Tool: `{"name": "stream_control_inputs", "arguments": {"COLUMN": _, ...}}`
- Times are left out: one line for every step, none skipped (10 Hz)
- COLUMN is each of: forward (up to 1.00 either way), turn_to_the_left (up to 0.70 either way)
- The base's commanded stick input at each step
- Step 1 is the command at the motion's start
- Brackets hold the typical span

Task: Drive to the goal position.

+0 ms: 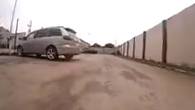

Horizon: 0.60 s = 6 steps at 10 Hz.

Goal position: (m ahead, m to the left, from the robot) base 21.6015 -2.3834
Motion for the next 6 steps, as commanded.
{"name": "stream_control_inputs", "arguments": {"forward": 0.7, "turn_to_the_left": 0.0}}
{"name": "stream_control_inputs", "arguments": {"forward": 0.7, "turn_to_the_left": 0.0}}
{"name": "stream_control_inputs", "arguments": {"forward": 0.7, "turn_to_the_left": 0.0}}
{"name": "stream_control_inputs", "arguments": {"forward": 0.7, "turn_to_the_left": 0.0}}
{"name": "stream_control_inputs", "arguments": {"forward": 0.7, "turn_to_the_left": 0.0}}
{"name": "stream_control_inputs", "arguments": {"forward": 0.7, "turn_to_the_left": 0.0}}
